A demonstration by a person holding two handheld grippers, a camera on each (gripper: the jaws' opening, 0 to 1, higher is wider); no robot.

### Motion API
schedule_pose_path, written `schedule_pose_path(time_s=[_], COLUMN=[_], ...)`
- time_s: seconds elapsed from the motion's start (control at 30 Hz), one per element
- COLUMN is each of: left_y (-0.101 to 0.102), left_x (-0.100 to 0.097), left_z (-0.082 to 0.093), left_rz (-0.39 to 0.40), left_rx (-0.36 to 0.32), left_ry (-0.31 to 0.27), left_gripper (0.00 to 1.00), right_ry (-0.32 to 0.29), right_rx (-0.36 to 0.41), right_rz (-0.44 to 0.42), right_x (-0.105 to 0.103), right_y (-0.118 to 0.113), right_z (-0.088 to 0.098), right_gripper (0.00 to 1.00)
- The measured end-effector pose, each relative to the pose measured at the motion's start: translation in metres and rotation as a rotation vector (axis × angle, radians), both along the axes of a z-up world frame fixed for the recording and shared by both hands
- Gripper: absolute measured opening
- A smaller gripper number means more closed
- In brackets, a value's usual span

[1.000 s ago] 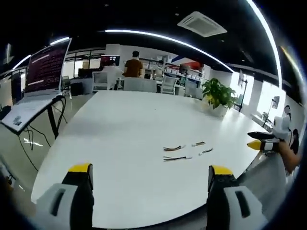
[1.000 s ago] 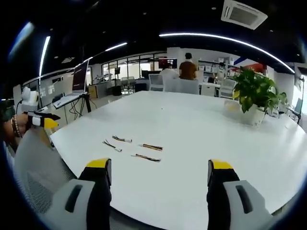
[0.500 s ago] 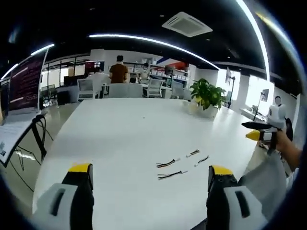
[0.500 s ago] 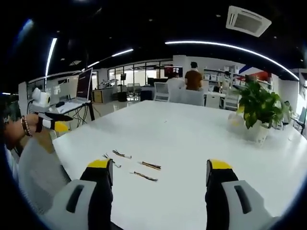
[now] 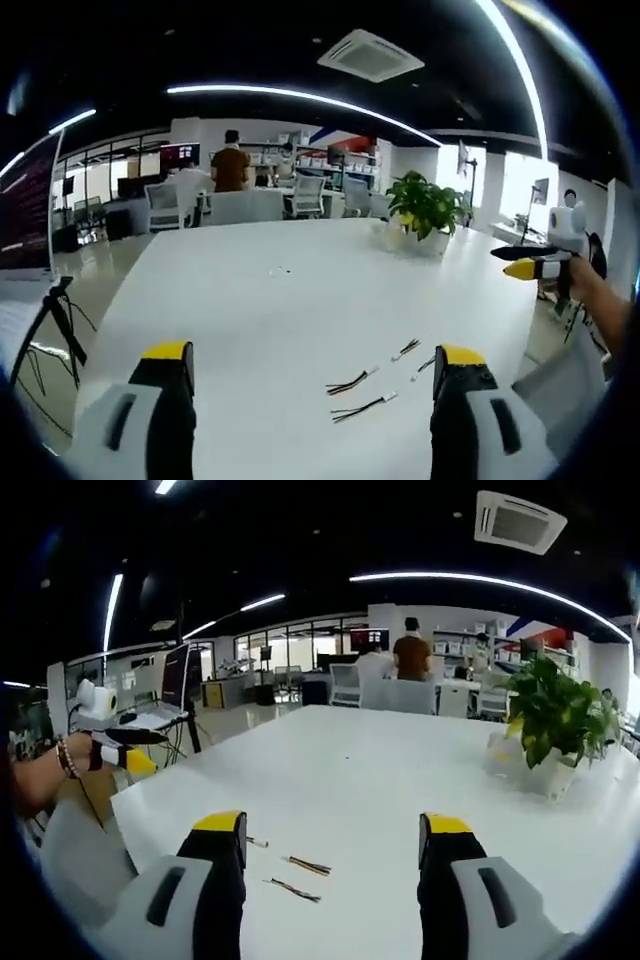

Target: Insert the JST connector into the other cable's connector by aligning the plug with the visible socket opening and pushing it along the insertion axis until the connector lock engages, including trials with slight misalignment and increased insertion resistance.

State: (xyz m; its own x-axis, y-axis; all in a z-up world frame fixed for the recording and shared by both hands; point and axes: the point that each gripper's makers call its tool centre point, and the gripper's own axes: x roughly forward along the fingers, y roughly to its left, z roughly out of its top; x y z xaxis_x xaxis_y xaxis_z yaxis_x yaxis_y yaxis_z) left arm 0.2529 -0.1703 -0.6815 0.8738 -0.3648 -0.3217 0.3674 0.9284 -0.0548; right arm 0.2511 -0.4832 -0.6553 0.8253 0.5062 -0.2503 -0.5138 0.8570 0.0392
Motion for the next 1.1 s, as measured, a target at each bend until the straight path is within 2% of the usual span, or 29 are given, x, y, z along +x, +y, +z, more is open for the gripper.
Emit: schedule_pose_path(time_s=[0.2,0.33,0.43,0.6,0.7,0.83,0.9,0.97,1.1], left_y=[-0.011,-0.015,-0.021,-0.033,-0.039,-0.049,-0.054,-0.056,-0.056], left_x=[0.021,0.032,0.041,0.055,0.066,0.078,0.085,0.091,0.1], left_z=[0.013,0.016,0.017,0.02,0.021,0.014,0.01,0.005,-0.009], left_rz=[-0.028,-0.033,-0.051,-0.087,-0.09,-0.125,-0.148,-0.155,-0.163], left_rx=[-0.02,-0.017,0.008,-0.017,-0.029,0.009,-0.005,-0.023,-0.036], left_ry=[-0.028,-0.026,-0.031,-0.03,-0.044,-0.076,-0.095,-0.089,-0.057], left_gripper=[0.99,0.98,0.98,0.98,0.98,0.99,0.99,0.99,0.99], right_ry=[-0.014,-0.042,-0.005,0.015,0.007,0.01,0.011,0.008,0.014], right_rx=[0.018,0.053,0.031,0.038,0.053,0.097,0.09,0.075,0.101], right_rz=[-0.002,-0.005,-0.002,0.0,0.017,0.037,0.049,0.062,0.043], right_x=[0.022,0.032,0.043,0.057,0.066,0.077,0.084,0.091,0.105], right_y=[0.005,0.01,0.013,0.016,0.02,0.027,0.031,0.034,0.035], right_z=[0.015,0.028,0.022,0.019,0.021,0.025,0.022,0.019,0.016], right_gripper=[0.68,0.66,0.66,0.65,0.58,0.58,0.56,0.53,0.55])
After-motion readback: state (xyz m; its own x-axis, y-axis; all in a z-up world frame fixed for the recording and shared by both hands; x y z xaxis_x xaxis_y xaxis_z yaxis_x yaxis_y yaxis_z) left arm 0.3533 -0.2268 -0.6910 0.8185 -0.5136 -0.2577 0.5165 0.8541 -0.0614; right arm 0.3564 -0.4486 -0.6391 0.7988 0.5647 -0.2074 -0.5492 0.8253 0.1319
